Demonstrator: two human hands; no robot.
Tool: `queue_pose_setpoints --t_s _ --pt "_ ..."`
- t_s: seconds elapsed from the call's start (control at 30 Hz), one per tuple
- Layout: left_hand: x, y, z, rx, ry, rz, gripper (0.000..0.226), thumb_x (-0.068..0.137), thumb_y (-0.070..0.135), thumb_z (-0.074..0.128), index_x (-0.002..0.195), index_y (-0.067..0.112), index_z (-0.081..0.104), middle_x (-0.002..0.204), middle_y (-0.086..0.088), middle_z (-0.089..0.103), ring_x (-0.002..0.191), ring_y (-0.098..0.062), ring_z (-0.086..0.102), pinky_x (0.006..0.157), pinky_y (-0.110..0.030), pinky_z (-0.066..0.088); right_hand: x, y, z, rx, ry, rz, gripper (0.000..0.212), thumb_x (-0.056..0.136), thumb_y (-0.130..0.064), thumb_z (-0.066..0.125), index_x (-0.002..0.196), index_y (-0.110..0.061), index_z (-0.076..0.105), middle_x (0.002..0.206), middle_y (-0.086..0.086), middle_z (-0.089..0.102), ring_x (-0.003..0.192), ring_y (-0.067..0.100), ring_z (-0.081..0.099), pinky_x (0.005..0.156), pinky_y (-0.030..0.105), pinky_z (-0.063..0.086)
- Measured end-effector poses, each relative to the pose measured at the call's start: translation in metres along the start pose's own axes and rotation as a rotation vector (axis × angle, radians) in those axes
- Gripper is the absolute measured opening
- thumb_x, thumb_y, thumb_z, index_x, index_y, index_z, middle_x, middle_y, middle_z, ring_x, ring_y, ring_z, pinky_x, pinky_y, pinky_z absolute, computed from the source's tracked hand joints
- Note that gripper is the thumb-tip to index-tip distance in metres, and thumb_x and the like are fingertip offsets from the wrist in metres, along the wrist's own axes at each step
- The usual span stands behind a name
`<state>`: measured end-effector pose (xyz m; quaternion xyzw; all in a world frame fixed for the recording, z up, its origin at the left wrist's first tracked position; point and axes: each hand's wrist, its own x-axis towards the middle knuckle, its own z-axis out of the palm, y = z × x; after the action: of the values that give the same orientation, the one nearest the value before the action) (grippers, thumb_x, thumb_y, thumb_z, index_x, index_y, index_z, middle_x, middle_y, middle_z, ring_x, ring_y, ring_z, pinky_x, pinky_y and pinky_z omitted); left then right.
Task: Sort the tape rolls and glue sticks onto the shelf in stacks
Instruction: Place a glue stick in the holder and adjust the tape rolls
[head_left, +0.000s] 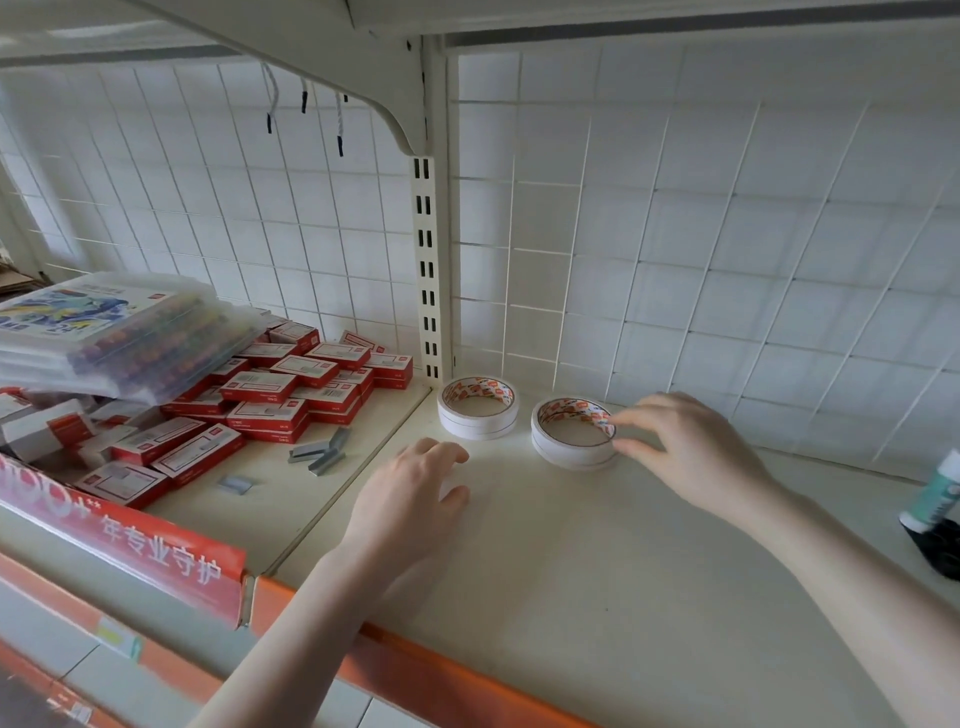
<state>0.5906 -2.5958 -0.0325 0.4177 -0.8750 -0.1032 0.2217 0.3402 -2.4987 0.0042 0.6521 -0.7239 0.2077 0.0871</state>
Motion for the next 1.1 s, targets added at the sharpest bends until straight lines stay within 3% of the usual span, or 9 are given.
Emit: queue_pose_setpoints --t_s 0.2,0.37,0.5,0.73,0.9,1.1 --pt "-0.006 0.012 0.002 0.032 -0.027 0.046 0.038 0.092 0.036 0.051 0.128 0.024 0.049 0.127 0.006 0.051 0.117 -0.014 0.046 0.086 -0.029 0.044 -0.059 0.016 -0.019 -0.149 0.061 0.180 0.027 0.086 -0.027 0.066 0.109 -0.013 0.069 0.105 0.007 0.066 0.102 0.030 0.058 0.083 0.035 0.043" --pt "-0.022 0.050 0.012 0.010 0.005 0.074 0.040 0.092 0.039 0.051 0.129 0.024 0.049 0.127 0.007 0.051 0.119 -0.016 0.045 0.084 -0.030 0.042 -0.124 0.039 -0.032 -0.278 0.137 0.221 0.025 0.067 -0.018 0.083 0.087 -0.007 0.072 0.080 0.010 0.067 0.072 0.035 0.064 0.066 0.043 0.053" --pt "-0.039 0.104 0.029 0.021 0.026 0.126 0.041 0.089 0.038 0.055 0.127 0.024 0.051 0.124 0.006 0.053 0.118 -0.019 0.047 0.085 -0.031 0.041 -0.183 0.063 -0.056 -0.367 0.196 0.286 0.029 0.061 -0.018 0.086 0.083 -0.007 0.071 0.074 0.008 0.064 0.068 0.034 0.063 0.062 0.042 0.053" --pt "-0.075 0.248 0.074 0.051 0.083 0.275 0.039 0.065 0.024 0.083 0.100 0.015 0.068 0.090 -0.001 0.067 0.082 -0.029 0.065 0.058 -0.037 0.052 -0.300 0.147 -0.119 -0.427 0.310 0.365 0.032 0.061 -0.017 0.085 0.087 -0.006 0.072 0.078 0.010 0.065 0.073 0.034 0.064 0.065 0.043 0.052" --pt "-0.098 0.359 0.111 -0.025 0.105 0.247 0.040 0.083 0.033 0.066 0.120 0.019 0.060 0.115 0.001 0.061 0.108 -0.025 0.056 0.081 -0.036 0.046 -0.374 0.229 -0.162 -0.412 0.293 0.411 0.025 0.067 -0.017 0.081 0.088 -0.008 0.071 0.080 0.008 0.065 0.074 0.034 0.063 0.066 0.043 0.053" --pt "-0.113 0.444 0.131 -0.089 0.050 0.270 0.041 0.087 0.037 0.059 0.125 0.022 0.055 0.123 0.006 0.055 0.115 -0.018 0.050 0.085 -0.033 0.044 -0.428 0.279 -0.195 -0.404 0.345 0.475 0.023 0.067 -0.016 0.081 0.086 -0.008 0.071 0.075 0.006 0.063 0.068 0.032 0.061 0.062 0.039 0.050"
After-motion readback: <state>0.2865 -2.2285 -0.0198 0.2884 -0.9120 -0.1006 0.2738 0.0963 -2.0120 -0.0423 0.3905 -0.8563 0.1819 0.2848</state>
